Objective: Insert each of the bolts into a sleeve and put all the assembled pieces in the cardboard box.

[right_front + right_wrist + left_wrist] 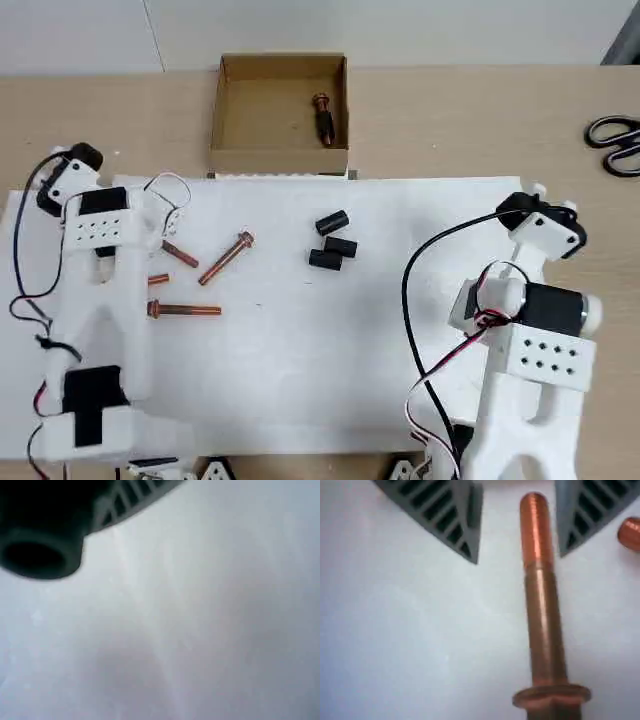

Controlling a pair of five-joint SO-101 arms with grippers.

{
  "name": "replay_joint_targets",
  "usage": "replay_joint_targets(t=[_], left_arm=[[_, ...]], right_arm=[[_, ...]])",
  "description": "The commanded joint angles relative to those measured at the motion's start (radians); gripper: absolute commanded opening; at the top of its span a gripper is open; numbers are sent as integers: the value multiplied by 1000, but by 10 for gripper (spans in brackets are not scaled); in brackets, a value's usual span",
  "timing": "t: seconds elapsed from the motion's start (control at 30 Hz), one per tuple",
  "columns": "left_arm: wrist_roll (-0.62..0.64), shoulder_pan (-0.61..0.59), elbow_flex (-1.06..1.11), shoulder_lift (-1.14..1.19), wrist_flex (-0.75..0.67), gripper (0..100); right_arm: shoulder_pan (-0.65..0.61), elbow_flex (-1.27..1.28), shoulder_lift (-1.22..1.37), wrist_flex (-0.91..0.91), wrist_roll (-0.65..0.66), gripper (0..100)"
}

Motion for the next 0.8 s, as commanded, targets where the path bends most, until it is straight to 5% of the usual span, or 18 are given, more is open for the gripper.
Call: replay_joint_targets(t=[0.0,0.77], left_arm=[[17,-8,-62,18,-8,98],[18,-71,-93,127,-89,101]], right_arm=[[10,-5,-27,-15,-12,2],[10,-5,-28,-13,-12,2]])
